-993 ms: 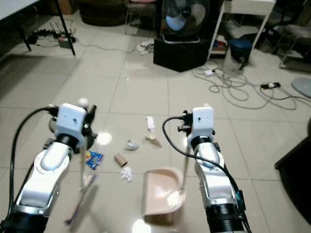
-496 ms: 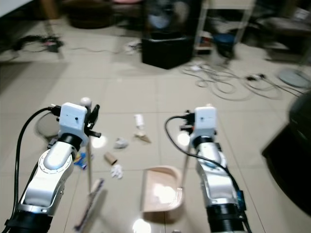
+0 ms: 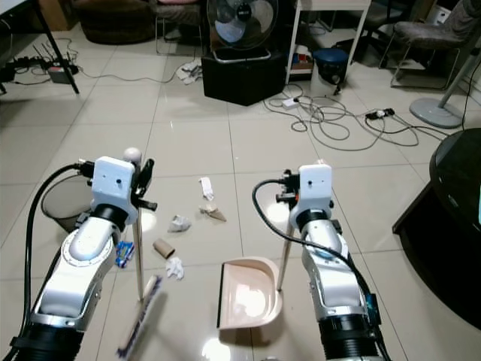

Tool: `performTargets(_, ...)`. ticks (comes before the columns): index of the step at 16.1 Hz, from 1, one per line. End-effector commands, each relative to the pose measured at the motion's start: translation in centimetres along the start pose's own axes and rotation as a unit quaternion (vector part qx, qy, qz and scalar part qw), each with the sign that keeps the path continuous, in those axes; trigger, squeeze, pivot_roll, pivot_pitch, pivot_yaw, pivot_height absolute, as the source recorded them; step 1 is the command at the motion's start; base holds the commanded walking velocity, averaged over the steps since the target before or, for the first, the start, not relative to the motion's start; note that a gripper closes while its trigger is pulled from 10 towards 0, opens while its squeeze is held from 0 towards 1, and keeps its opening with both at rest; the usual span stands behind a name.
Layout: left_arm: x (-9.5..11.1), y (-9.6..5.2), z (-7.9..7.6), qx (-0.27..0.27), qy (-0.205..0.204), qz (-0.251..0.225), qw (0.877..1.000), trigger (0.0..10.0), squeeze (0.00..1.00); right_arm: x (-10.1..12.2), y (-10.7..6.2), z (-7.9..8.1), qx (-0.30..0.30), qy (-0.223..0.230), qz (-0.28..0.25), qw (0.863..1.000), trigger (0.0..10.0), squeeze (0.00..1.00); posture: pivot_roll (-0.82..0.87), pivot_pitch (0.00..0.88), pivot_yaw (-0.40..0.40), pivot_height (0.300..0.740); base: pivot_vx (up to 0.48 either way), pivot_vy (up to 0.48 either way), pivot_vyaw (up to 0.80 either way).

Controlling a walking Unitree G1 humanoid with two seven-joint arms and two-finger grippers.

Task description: Sweep floor

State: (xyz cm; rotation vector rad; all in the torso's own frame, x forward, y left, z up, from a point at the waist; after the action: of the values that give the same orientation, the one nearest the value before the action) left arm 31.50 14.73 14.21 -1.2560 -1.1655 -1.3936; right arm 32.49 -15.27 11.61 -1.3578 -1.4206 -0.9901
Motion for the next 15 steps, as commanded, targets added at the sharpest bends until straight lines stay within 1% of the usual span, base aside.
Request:
performTargets(1,0.78,0.16,0.37,0.007,0.007,-0.018,1.0,10.0,0.0,1.48,0.41,-0.16,0.002,-0.021,-0.033,0.999,10.0,0.0,-0.06,0.039,0.027,0.74,0.349,0.0,0.0)
performTargets(2,0.8,0.16,0.34,0.006,0.007,-0.019,1.0,10.0,0.0,1.54,0.42,-0.03,0.007,-0.025,-0.035,0.999,10.0,0.0,-0.06,0.041,0.027,0.74,0.356,0.0,0.0)
performTargets(5,0.82,0.16,0.29,0.004,0.007,-0.021,1.0,10.0,0.0,1.54,0.38,0.03,0.005,-0.024,-0.034,0.999,10.0,0.0,-0.06,0.041,0.028,0.74,0.382,0.0,0.8)
performTargets(6,0.83,0.16,0.29,0.004,0.006,-0.02,1.0,10.0,0.0,1.39,0.34,-0.12,-0.002,-0.008,-0.031,0.999,10.0,0.0,-0.06,0.041,0.028,0.74,0.39,0.0,0.0)
performTargets(7,0.84,0.14,0.31,0.005,0.006,-0.02,1.0,10.0,0.0,1.34,0.35,-0.18,-0.002,-0.007,-0.03,1.0,10.0,0.0,-0.06,0.04,0.028,0.74,0.386,0.0,0.0)
performTargets(12,0.75,0.08,0.36,0.005,0.006,-0.021,1.0,10.0,0.0,1.27,0.34,-0.04,0.004,-0.011,-0.031,0.999,10.0,0.0,-0.06,0.028,0.024,0.74,0.389,0.0,0.0)
performTargets(14,0.76,0.05,0.44,0.005,0.007,-0.022,1.0,10.0,0.0,1.48,0.42,0.26,0.018,-0.026,-0.037,0.999,10.0,0.0,-0.06,0.023,0.023,0.74,0.388,0.0,0.0)
performTargets(15,0.77,0.05,0.48,0.006,0.007,-0.022,1.0,10.0,0.0,1.5,0.44,0.33,0.02,-0.026,-0.037,0.999,10.0,0.0,-0.06,0.019,0.022,0.74,0.39,0.0,0.43)
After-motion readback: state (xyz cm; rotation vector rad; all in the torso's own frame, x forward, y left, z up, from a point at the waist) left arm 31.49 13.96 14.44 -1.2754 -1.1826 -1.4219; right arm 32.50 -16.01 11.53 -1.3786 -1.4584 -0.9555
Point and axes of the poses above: a point about 5 cm out from each wrist's last joint towards the gripper, its own y axis pointing out of the wrist towards the gripper, its own x axis along the axis of the wrist's last joint, z = x × y, the point moved 2 cm from there along y, pointing out of the wrist towards the gripper, and after that the axes turned 12 degrees about -y, right-handed, at the moved point
